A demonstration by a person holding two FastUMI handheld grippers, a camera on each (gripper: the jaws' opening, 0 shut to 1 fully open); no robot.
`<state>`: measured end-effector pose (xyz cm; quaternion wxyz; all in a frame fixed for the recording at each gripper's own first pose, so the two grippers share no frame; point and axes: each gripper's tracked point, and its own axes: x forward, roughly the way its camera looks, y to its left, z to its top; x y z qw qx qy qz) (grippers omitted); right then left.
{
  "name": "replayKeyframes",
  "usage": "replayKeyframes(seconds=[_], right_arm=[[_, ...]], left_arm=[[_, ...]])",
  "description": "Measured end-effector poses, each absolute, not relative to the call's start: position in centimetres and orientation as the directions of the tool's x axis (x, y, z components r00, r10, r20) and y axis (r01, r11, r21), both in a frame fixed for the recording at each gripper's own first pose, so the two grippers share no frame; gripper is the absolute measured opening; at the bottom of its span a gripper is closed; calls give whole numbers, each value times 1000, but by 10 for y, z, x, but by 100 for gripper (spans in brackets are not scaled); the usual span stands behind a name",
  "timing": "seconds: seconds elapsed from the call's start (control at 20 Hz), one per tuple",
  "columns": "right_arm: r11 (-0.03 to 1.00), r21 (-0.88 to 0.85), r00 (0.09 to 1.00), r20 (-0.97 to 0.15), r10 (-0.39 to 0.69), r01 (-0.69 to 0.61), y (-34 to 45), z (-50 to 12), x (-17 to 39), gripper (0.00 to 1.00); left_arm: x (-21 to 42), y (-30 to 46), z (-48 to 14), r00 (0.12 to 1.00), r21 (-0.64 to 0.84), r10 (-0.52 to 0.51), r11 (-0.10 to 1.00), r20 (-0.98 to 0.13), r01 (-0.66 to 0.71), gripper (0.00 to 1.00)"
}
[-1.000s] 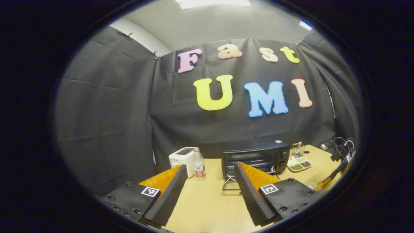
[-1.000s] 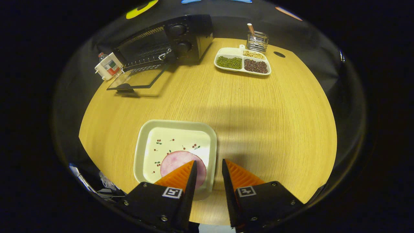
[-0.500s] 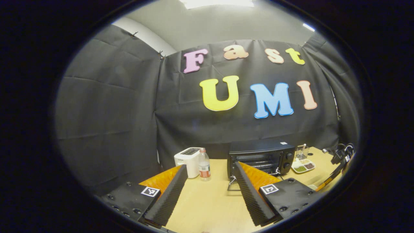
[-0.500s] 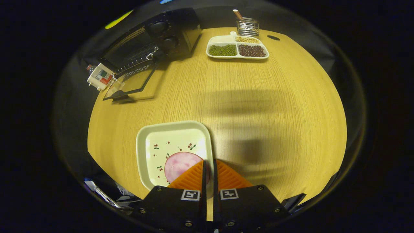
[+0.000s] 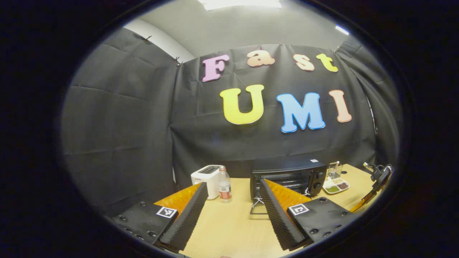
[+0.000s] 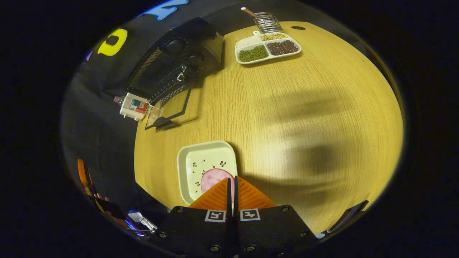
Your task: Open the electric oven with the left hand, put the food in, and close the electric oven.
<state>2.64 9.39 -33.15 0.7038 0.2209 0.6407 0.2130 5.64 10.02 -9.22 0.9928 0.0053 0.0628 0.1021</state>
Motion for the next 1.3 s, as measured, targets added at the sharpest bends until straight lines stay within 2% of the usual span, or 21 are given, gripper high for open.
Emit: replayKeyframes(seconds=[0.1, 0.15, 0.2, 0.25, 0.35, 0.4, 0.55, 0.6, 0.75, 0.85, 0.9, 0.95, 1.05, 1.15, 1.2, 1.3], right_arm=[[811, 583, 64, -809, 584, -37, 98, -335, 22, 0], [824, 563, 60, -822, 566, -57, 100, -340, 21, 0], [843, 530, 64, -842, 536, -86, 98, -345, 22, 1], [849, 516, 57, -850, 524, -113, 100, -345, 21, 1], [848, 513, 53, -851, 523, -133, 107, -345, 25, 4], [850, 508, 47, -854, 518, -138, 109, -346, 27, 6], [858, 494, 41, -863, 503, -140, 110, -344, 29, 8], [865, 482, 42, -870, 492, -143, 108, -346, 31, 12], [882, 447, 35, -889, 457, -146, 105, -351, 30, 18], [890, 428, 17, -900, 436, -155, 106, -356, 26, 18], [895, 414, 7, -907, 421, -168, 106, -360, 23, 18], [898, 399, -12, -915, 404, -186, 106, -365, 17, 19], [889, 409, 11, -907, 420, -206, 111, -364, 22, 19], [880, 432, 19, -896, 444, -199, 115, -364, 20, 3], [876, 431, 38, -893, 448, -215, 117, -364, 23, 0], [855, 462, 30, -876, 482, -235, 118, -360, 19, 1]], left_arm=[[59, 95, -98, 971, 8, 195, 981, -138, -196, 91], [60, 94, -100, 970, 3, 193, 981, -144, -195, 97], [61, 93, -104, 970, 1, 191, 981, -149, -194, 97], [62, 93, -105, 970, 1, 191, 981, -154, -193, 91], [60, 93, -109, 968, 3, 190, 981, -163, -192, 91], [61, 94, -114, 967, 5, 191, 981, -169, -193, 97], [57, 100, -116, 964, -4, 201, 979, -177, -205, 97], [55, 102, -119, 963, -8, 203, 978, -179, -208, 100], [54, 109, -123, 958, -9, 216, 975, -187, -222, 97], [53, 112, -128, 956, -15, 220, 974, -196, -227, 97], [53, 114, -130, 954, -18, 222, 973, -200, -230, 92], [54, 114, -131, 953, -22, 223, 972, -204, -232, 92], [55, 114, -135, 952, -30, 221, 972, -212, -233, 92], [57, 113, -136, 952, -34, 216, 973, -217, -229, 100], [57, 112, -136, 953, -33, 215, 973, -215, -227, 100], [58, 111, -132, 957, -28, 207, 976, -205, -218, 100]])
